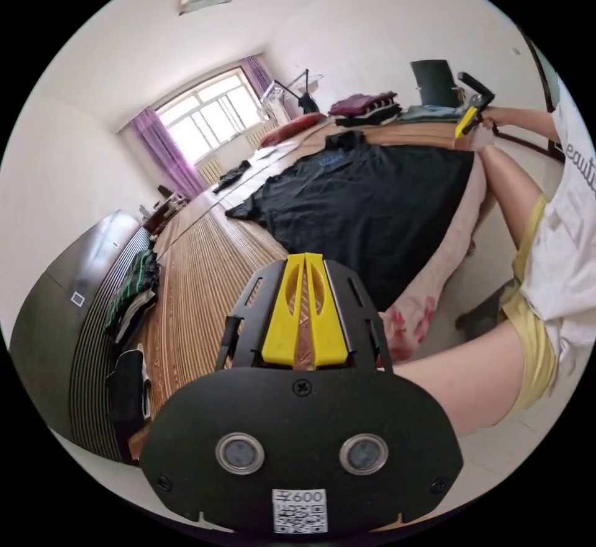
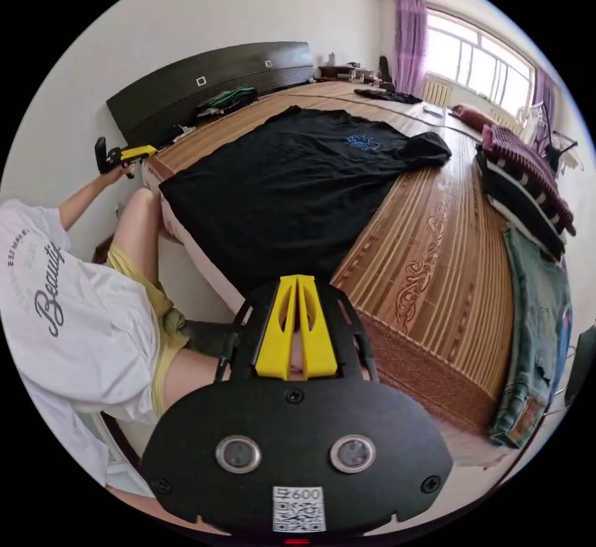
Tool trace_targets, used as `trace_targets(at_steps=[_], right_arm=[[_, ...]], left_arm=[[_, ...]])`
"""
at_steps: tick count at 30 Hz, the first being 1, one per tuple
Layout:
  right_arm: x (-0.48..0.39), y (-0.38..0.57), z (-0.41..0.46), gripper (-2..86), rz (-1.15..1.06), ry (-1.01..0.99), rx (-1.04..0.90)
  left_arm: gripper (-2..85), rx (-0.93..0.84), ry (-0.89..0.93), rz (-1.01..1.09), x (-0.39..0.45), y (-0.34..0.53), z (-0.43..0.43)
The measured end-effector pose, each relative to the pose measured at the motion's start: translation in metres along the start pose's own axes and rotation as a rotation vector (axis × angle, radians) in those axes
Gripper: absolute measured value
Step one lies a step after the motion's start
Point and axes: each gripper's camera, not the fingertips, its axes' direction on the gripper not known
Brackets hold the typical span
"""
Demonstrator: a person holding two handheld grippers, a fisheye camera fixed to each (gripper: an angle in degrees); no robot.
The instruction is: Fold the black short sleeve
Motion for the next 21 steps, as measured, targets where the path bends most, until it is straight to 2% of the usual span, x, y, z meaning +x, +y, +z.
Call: trace_targets(at_steps=[2,3,4,5,6,8,13,16,18,19,21], right_arm=[[0.009,0.01,0.005,-0.8,0.019,-0.036,-0.01],[0.012,0.016,0.016,-0.8,0.014,-0.012,-0.081],[0.012,0.026,0.034,-0.8,-0.005,0.074,-0.218],[0.009,0.032,0.031,-0.8,-0.024,0.081,-0.215],[0.008,0.043,0.015,-0.8,-0.002,0.095,-0.185],[0.002,0.053,0.002,-0.8,0.016,0.121,-0.242],[-0.031,0.074,-0.027,-0.8,-0.05,0.211,-0.349],[-0.041,0.072,-0.053,-0.9,-0.112,0.146,-0.468],[-0.039,0.066,-0.094,-0.9,-0.107,0.161,-0.403],[-0.038,0.061,-0.133,-0.8,-0.115,0.143,-0.285],[-0.028,0.054,-0.187,-0.8,-0.111,0.075,-0.079]], left_arm=[[1.0,-0.082,0.105,0.076,0.017,-0.021,0.037],[1.0,-0.111,0.122,0.097,0.022,-0.026,0.047],[0.9,-0.2,0.123,0.116,0.031,-0.033,0.071],[0.8,-0.359,0.114,0.136,0.039,-0.036,0.099],[0.8,-0.424,0.118,0.152,0.044,-0.035,0.111],[0.8,-0.404,0.069,0.169,0.048,-0.04,0.107],[0.7,-0.505,0.056,0.112,0.052,-0.06,0.104],[0.6,-0.533,0.029,0.163,0.061,-0.068,0.099],[0.6,-0.577,0.015,0.175,0.06,-0.075,0.098],[0.6,-0.629,-0.005,0.146,0.054,-0.084,0.099],[0.6,-0.601,-0.044,0.033,0.04,-0.107,0.09]])
